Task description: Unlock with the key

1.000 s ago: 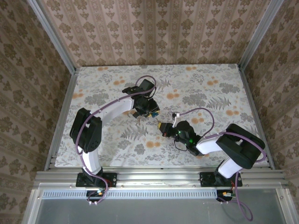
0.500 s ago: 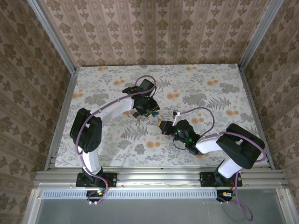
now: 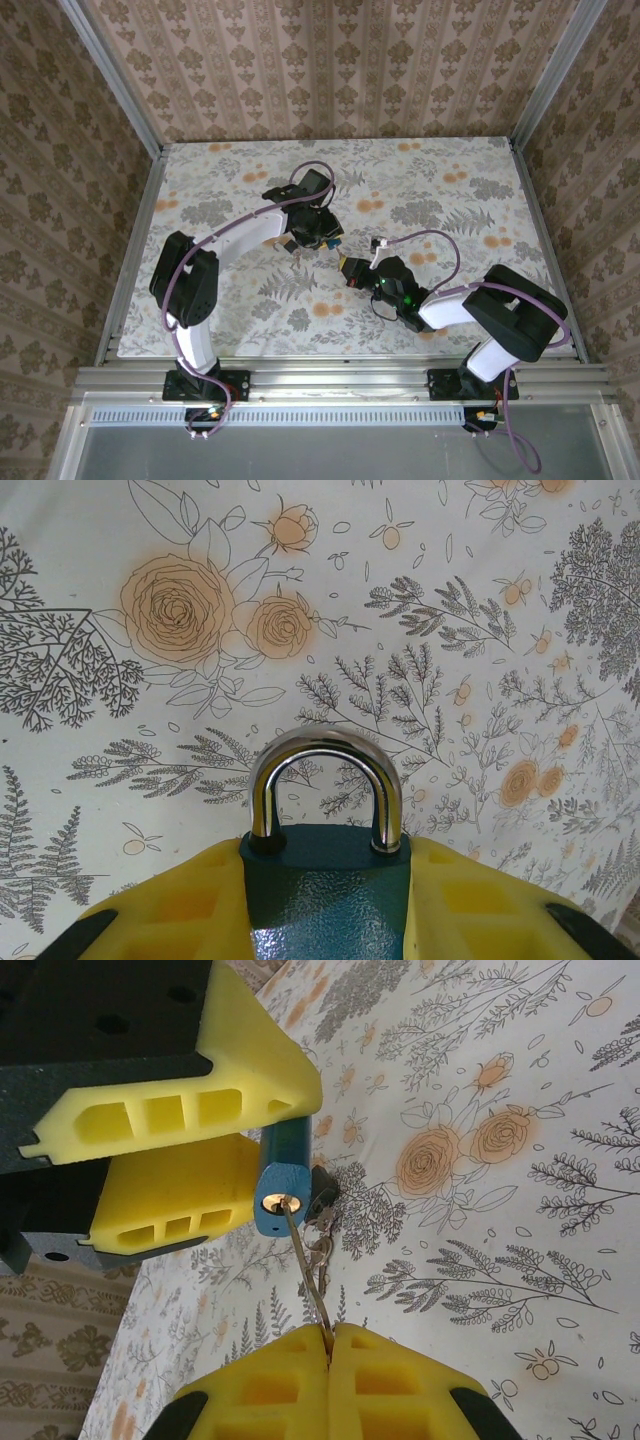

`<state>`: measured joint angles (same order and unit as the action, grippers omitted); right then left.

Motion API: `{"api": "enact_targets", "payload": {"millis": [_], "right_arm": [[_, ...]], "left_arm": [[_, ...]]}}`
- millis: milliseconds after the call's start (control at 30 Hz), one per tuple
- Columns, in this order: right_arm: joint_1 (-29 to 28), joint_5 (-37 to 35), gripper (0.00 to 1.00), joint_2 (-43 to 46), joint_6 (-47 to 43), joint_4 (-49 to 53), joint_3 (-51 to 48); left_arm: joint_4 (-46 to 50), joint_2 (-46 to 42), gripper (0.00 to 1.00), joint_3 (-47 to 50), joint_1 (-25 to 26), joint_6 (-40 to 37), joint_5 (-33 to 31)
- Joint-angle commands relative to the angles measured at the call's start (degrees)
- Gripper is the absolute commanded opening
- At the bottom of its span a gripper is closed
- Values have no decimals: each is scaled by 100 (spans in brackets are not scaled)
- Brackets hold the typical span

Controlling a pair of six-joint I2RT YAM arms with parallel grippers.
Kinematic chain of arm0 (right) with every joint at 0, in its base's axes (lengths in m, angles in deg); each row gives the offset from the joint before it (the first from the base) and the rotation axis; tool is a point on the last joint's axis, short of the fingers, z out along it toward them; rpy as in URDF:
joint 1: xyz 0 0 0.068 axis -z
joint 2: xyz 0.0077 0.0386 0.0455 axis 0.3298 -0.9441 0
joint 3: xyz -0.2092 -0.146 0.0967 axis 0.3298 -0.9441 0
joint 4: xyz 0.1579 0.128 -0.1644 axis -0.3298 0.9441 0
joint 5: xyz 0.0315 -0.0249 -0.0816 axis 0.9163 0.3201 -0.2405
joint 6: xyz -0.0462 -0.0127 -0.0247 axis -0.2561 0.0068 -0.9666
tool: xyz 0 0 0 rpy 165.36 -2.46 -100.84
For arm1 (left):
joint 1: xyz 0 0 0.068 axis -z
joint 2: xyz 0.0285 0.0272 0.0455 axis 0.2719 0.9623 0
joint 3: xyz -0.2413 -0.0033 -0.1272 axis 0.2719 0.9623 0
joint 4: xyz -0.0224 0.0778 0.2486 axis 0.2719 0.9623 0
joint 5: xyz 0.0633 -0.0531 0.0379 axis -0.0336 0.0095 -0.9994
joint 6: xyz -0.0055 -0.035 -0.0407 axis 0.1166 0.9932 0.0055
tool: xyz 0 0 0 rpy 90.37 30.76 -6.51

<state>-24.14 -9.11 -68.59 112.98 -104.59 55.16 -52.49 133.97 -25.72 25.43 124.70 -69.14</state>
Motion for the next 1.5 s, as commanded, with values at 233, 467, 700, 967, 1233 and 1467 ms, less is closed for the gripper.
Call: {"api": "enact_targets", "payload": {"millis": [233, 467, 700, 967, 1233, 1467], "right_arm": [[-37, -337, 0, -56, 104, 22, 141], [-37, -383, 0, -42, 121, 62, 160], [-37, -391, 0, -47, 121, 78, 199], [-35, -467, 0, 41, 196, 258, 219], [-30, -591, 0, 167, 577, 463, 222], [-36, -641, 0, 286, 666, 677, 277]], "left_arm": [[-108, -22, 26, 8, 64, 138, 36], [-128, -14, 26, 6, 116, 164, 27], [-125, 13, 25, -14, 161, 173, 18], [-113, 4, 25, -48, 212, 182, -58], [57, -40, 24, -177, 316, 129, -361], [246, -31, 23, -325, 444, 94, -627]]}}
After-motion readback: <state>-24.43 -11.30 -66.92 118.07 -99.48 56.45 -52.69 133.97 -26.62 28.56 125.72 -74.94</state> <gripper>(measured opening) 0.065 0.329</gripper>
